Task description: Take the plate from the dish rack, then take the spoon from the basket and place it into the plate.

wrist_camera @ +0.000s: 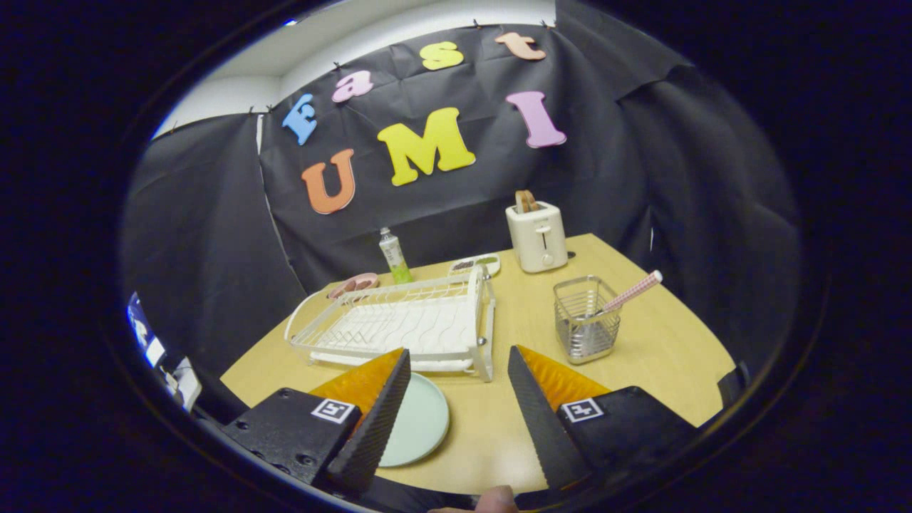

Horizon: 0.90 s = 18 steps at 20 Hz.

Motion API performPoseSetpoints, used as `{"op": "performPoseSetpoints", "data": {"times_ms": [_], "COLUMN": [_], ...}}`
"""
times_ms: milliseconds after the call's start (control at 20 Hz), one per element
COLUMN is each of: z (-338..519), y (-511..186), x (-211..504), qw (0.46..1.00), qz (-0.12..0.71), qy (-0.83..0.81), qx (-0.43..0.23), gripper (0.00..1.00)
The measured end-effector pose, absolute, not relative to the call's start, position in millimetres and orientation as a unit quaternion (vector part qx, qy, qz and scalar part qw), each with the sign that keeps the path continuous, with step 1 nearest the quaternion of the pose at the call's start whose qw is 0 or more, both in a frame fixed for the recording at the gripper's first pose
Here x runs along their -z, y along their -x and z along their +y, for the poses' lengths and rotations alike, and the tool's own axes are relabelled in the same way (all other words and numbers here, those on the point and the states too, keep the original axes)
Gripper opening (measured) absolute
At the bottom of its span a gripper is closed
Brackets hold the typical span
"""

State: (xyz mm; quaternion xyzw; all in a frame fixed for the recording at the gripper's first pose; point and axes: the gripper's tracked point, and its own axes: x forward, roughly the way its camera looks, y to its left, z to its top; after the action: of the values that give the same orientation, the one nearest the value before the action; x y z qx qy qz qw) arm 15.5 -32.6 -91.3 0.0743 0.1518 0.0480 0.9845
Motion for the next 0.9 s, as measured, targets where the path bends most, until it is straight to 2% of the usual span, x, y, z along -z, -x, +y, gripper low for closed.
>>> {"op": "performPoseSetpoints", "data": {"times_ms": [50, 250, 400, 600, 700, 900], "z": [-47, -108, -145, -184, -196, -207], "y": [-14, -9, -13, -52, -73, -111], "x": [87, 81, 92, 108, 119, 125], "qw": [0.989, 0.997, 0.997, 0.995, 0.993, 0.986], "qz": [0.135, 0.073, 0.063, 0.072, 0.085, 0.099], "qy": [-0.059, -0.018, -0.012, -0.048, -0.075, -0.131], "qx": [-0.033, 0.021, 0.037, 0.044, 0.040, 0.029], "gripper": [0.95, 0.99, 1.00, 1.00, 0.99, 0.86]}}
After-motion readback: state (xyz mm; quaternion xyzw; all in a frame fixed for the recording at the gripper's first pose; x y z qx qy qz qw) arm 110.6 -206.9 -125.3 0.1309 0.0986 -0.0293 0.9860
